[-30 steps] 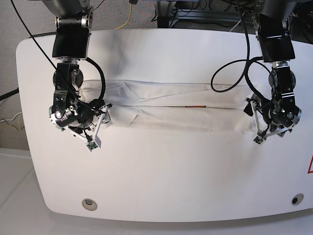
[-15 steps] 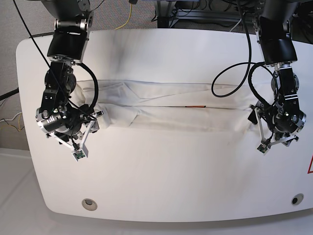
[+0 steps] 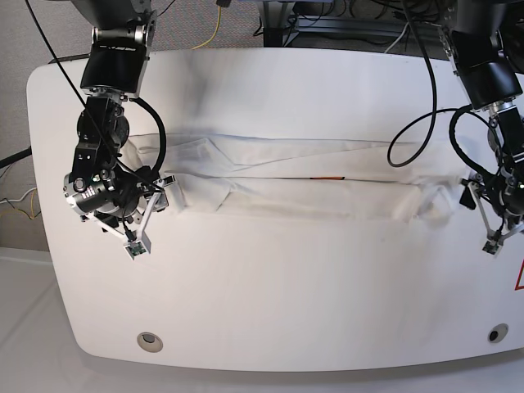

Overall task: Fold the T-shirt properly
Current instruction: 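Release the band end with the left gripper and move it outward, then lower the left gripper onto the band end and grasp it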

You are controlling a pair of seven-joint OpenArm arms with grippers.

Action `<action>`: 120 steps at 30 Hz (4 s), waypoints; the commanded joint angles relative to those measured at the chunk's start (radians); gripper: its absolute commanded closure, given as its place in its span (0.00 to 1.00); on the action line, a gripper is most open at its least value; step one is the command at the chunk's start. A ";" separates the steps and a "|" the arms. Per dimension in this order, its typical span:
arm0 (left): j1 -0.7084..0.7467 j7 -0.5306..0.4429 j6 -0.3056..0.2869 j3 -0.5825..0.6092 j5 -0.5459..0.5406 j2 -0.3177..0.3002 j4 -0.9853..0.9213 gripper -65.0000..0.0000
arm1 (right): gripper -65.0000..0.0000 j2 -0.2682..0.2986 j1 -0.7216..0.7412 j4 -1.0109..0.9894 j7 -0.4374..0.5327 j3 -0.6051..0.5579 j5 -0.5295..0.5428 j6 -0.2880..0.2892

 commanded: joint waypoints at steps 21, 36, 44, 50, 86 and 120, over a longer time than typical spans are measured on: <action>-0.039 -0.003 -0.001 -0.051 -0.003 -0.033 -0.201 0.24 | 0.98 -0.034 -0.071 0.022 0.011 -0.005 0.003 0.002; -0.045 -0.002 -0.001 -0.051 -0.004 -0.033 -0.206 0.24 | 1.00 -0.039 -0.097 0.018 0.016 -0.005 0.003 0.002; -0.045 -0.002 -0.001 -0.051 -0.130 -0.033 -0.252 0.24 | 1.00 -0.039 -0.077 0.015 0.017 -0.005 0.002 0.002; -0.069 -0.002 -0.001 -0.051 -0.196 -0.039 -0.365 0.24 | 1.00 -0.039 -0.065 -0.036 0.025 -0.005 0.002 0.002; -0.085 0.000 -0.001 -0.053 -0.399 -0.068 -0.465 0.24 | 1.00 -0.036 -0.009 -0.419 0.255 -0.226 0.000 -0.077; -0.051 -0.003 -0.001 -0.091 -0.403 -0.183 -0.513 0.24 | 1.00 -0.037 -0.009 -0.493 0.291 -0.229 0.000 -0.073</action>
